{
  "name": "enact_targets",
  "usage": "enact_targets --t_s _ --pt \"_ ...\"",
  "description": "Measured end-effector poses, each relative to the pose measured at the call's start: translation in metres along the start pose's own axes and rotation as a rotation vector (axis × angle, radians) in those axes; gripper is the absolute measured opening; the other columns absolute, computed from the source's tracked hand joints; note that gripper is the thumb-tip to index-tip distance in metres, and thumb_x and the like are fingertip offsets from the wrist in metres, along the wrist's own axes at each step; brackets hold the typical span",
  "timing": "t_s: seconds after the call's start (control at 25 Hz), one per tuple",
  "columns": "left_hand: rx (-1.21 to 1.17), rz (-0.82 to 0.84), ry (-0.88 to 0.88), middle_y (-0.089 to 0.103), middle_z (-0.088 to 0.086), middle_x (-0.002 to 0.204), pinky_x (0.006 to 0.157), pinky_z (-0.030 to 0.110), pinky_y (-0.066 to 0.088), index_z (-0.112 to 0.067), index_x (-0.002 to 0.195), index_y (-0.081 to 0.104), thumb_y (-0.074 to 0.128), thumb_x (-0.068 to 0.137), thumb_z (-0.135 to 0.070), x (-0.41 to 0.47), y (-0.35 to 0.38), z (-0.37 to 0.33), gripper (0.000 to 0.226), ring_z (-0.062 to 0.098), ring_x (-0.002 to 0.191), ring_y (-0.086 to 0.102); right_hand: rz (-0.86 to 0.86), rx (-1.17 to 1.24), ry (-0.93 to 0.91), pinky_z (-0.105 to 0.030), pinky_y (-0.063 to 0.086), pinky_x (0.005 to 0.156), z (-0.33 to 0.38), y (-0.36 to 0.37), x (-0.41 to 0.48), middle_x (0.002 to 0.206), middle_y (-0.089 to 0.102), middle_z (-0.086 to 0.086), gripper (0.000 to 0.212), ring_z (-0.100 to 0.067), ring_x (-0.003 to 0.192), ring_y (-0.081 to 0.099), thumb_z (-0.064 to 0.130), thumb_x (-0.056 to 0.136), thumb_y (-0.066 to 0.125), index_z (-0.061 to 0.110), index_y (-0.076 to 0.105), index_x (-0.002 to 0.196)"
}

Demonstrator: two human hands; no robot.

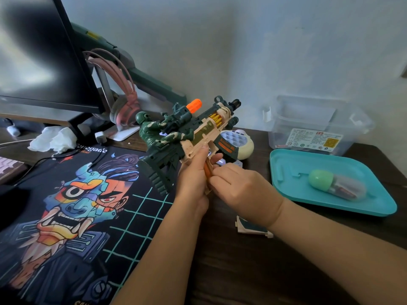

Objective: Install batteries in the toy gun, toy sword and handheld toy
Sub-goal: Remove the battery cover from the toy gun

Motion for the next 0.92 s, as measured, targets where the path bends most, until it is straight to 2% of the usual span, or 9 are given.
enact_targets --t_s 0.24,0.52,0.8,0.92 --pt "-0.003 -0.006 0.008 0.076 0.005 0.082 0.06 0.028 0.049 -0.019 0.097 0.068 0.067 0.091 -0.03 -0.001 0.001 -0.003 0.013 0.01 0.057 0.059 -0.192 0.032 0.113 -0.035 0.056 0.072 -0.002 -0.012 -0.011 0.091 0.071 -0.013 0.018 -0.024 0.081 0.067 0.012 0.095 0.058 0.002 0.073 0.091" --pt "-0.032 -0.035 -0.021 0.073 0.002 0.071 0.045 0.019 0.049 -0.019 0.093 0.065 0.065 0.093 -0.03 -0.005 0.001 -0.009 0.011 0.009 0.051 0.057 -0.313 0.021 0.118 -0.036 0.057 0.076 -0.001 -0.015 -0.012 0.094 0.072 -0.015 0.019 -0.025 0.085 0.068 0.013 0.095 0.061 -0.001 0.074 0.096" --pt "-0.056 -0.103 -0.016 0.072 0.001 0.067 0.049 0.02 0.049 -0.019 0.094 0.064 0.064 0.094 -0.03 -0.002 -0.006 -0.012 0.011 0.009 0.053 0.057 -0.419 -0.007 0.236 -0.037 0.056 0.078 -0.005 -0.008 -0.013 0.093 0.071 -0.015 0.015 -0.026 0.085 0.068 0.01 0.092 0.065 -0.001 0.073 0.095" --pt "-0.142 -0.097 -0.029 0.072 0.003 0.07 0.056 0.024 0.052 -0.016 0.1 0.066 0.062 0.096 -0.028 -0.005 -0.006 -0.009 0.014 0.012 0.059 0.061 -0.478 0.059 0.337 -0.032 0.055 0.08 -0.012 -0.014 -0.011 0.09 0.07 -0.013 0.018 -0.022 0.084 0.066 0.013 0.094 0.06 -0.001 0.072 0.093"
Point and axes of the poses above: each hand's wrist, its own x-axis towards the middle knuckle, its own y-axis out of the palm, z = x × y, the point moved 9 cm from there along x, towards the middle knuckle
